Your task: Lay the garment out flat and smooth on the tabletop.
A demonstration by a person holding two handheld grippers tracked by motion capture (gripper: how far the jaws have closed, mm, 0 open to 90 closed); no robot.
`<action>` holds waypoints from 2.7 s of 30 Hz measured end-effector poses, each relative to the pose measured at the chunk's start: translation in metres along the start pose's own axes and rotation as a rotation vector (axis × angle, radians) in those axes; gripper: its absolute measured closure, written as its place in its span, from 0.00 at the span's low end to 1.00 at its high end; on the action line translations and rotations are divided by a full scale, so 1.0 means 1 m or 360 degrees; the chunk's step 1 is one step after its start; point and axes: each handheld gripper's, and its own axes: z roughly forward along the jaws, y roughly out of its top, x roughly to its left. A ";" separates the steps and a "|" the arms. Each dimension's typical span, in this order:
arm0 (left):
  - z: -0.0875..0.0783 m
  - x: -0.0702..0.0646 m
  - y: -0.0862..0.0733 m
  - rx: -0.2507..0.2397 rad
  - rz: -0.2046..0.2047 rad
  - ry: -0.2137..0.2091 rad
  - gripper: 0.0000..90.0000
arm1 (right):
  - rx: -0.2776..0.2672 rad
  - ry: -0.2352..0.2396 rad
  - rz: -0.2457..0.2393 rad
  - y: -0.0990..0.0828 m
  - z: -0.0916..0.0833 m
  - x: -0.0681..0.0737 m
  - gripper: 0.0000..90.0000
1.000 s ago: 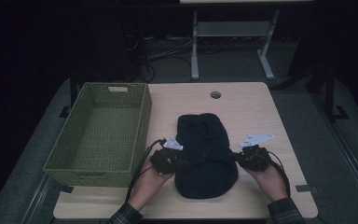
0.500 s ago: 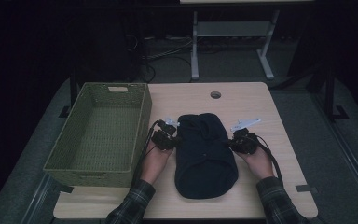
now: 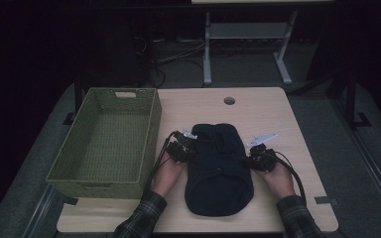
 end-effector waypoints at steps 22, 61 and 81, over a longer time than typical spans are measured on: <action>-0.008 -0.019 -0.018 -0.0036 0.0044 -0.0202 0.98 | 0.0031 0.0044 -0.0043 -0.032 -0.027 0.022 0.99; 0.001 0.046 0.059 -0.0187 -0.0076 0.0012 0.55 | -0.0171 -0.0013 0.0086 0.045 -0.029 -0.042 0.55; 0.040 0.050 0.057 -0.0024 -0.0038 -0.0021 0.55 | -0.0118 -0.0083 0.0162 0.064 0.002 -0.075 0.53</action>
